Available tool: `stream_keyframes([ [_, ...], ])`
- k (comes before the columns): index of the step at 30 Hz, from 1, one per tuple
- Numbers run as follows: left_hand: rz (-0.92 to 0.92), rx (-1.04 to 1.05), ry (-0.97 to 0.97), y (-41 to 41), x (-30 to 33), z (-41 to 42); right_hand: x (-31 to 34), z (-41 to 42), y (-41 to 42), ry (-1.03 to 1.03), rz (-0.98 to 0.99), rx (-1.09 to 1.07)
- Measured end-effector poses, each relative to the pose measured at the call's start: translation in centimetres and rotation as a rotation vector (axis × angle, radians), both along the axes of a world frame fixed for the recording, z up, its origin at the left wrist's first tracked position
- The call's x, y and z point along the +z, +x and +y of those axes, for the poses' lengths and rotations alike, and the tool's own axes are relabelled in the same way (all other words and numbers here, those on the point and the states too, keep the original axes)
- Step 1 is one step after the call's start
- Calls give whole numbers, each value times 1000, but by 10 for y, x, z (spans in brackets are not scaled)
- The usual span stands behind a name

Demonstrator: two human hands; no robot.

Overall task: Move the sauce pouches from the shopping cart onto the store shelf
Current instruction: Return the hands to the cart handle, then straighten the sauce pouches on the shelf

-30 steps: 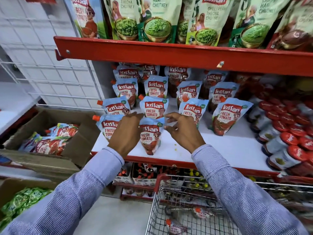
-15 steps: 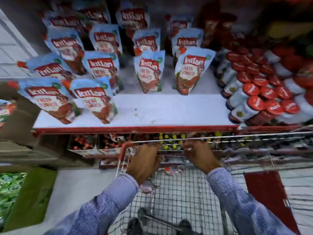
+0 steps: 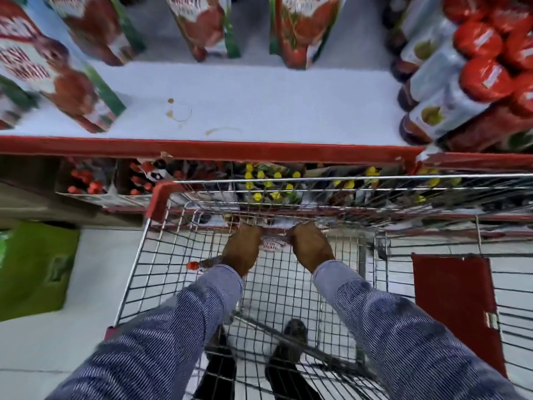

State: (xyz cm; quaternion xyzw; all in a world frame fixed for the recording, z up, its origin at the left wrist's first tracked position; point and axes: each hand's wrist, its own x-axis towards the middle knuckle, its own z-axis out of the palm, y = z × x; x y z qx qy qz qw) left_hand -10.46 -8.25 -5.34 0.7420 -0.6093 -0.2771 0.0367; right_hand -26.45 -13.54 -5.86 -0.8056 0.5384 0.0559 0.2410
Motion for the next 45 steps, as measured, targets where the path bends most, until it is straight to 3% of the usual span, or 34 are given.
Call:
stream_keyframes([
  [1, 29, 3, -49, 0, 7, -2, 9, 0, -1, 3, -44, -11],
  [3, -44, 100, -155, 40, 98, 0, 96, -16, 33, -66, -135, 42],
  [9, -76, -67, -247, 31, 174, 52, 179, 28, 5, -100, -381, 58],
  [14, -111, -131, -553, 57, 268, 63, 268, 23, 24, -230, -482, 82],
  [19, -140, -42, -722, 99, 337, 37, 341, -2, 73, -420, -592, 70],
  [28, -136, 16, -648, 126, 315, -25, 324, -54, 117, -407, -436, 5],
  [32, -65, 34, -653, 130, 309, -31, 317, -55, 119, -376, -478, -45],
  [37, 153, 8, -648, 131, 323, -12, 319, -46, 113, -359, -560, -48],
  [43, 111, 25, -783, 136, 289, 41, 291, 0, 84, -511, -736, -190],
  [45, 112, 16, -661, 129, 254, 72, 257, 28, 73, -472, -697, -229],
])
